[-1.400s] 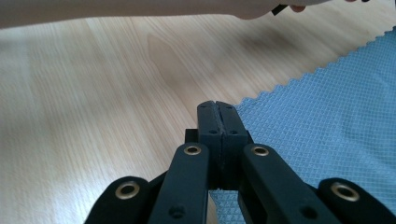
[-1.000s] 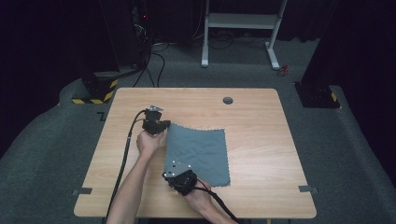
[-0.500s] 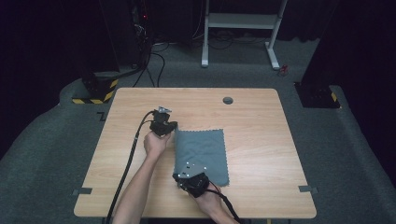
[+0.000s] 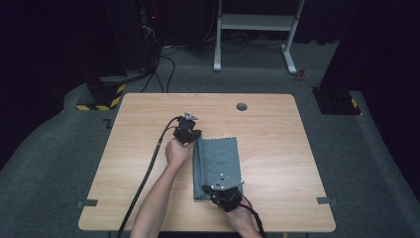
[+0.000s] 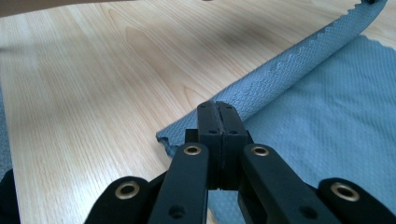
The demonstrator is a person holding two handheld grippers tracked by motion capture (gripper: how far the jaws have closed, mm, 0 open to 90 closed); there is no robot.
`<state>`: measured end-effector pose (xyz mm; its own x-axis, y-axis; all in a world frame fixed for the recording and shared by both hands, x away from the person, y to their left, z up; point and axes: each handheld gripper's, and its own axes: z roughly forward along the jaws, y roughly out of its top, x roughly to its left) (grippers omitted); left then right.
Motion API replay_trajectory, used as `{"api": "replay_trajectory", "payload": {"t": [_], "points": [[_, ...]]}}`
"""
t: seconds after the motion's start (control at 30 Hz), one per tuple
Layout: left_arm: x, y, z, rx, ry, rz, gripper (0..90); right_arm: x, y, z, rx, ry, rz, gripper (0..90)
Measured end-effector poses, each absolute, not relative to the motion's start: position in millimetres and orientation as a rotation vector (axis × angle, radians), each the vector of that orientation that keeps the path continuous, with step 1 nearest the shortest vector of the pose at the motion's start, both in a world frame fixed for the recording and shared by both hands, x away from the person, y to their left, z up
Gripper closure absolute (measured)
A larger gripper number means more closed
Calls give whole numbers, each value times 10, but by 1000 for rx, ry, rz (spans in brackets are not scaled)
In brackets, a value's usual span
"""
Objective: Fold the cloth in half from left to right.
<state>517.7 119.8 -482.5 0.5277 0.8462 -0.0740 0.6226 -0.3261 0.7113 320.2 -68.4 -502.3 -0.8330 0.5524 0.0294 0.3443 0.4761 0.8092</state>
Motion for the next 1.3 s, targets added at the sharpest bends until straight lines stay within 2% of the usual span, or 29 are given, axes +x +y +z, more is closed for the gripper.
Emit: {"api": "replay_trajectory", "payload": {"t": [1.3], "points": [[5210,824,-4812,2030,1132,366,900,3175,-1247,-5086,884,2424,1242,900]]}}
